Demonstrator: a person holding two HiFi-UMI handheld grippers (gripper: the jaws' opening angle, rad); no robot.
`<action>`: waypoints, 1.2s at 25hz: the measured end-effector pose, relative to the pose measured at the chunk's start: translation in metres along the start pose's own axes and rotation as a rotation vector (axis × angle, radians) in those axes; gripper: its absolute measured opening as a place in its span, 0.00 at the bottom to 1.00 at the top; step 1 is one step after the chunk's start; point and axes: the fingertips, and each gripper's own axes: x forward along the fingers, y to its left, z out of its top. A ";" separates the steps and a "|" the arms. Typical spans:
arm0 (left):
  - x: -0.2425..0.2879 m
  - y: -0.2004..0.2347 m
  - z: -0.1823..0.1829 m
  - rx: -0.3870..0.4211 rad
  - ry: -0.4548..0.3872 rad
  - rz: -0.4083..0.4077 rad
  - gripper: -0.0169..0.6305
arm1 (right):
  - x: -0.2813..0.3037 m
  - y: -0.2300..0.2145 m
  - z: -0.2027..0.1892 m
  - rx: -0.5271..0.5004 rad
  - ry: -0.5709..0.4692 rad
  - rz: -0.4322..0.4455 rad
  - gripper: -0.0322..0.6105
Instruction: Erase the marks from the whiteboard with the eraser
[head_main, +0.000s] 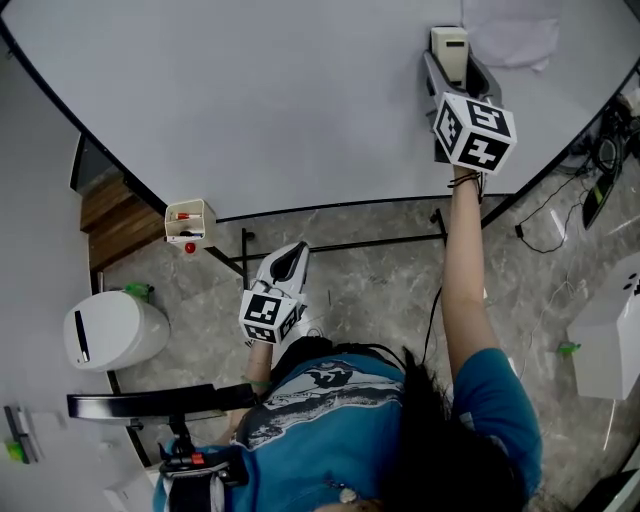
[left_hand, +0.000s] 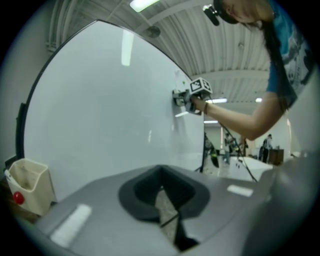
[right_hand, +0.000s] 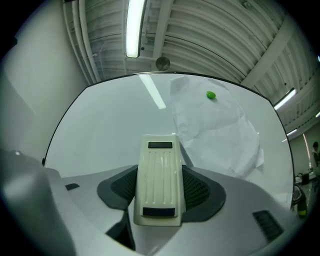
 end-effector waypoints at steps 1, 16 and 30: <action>-0.001 0.002 0.000 -0.003 -0.001 0.004 0.03 | 0.000 0.004 -0.001 0.007 0.001 0.005 0.46; -0.001 0.004 -0.008 -0.005 0.016 0.001 0.03 | -0.004 0.193 -0.070 -0.319 0.081 0.226 0.46; -0.007 0.019 -0.013 -0.026 0.016 0.039 0.03 | -0.009 0.189 -0.077 -0.317 0.123 0.214 0.46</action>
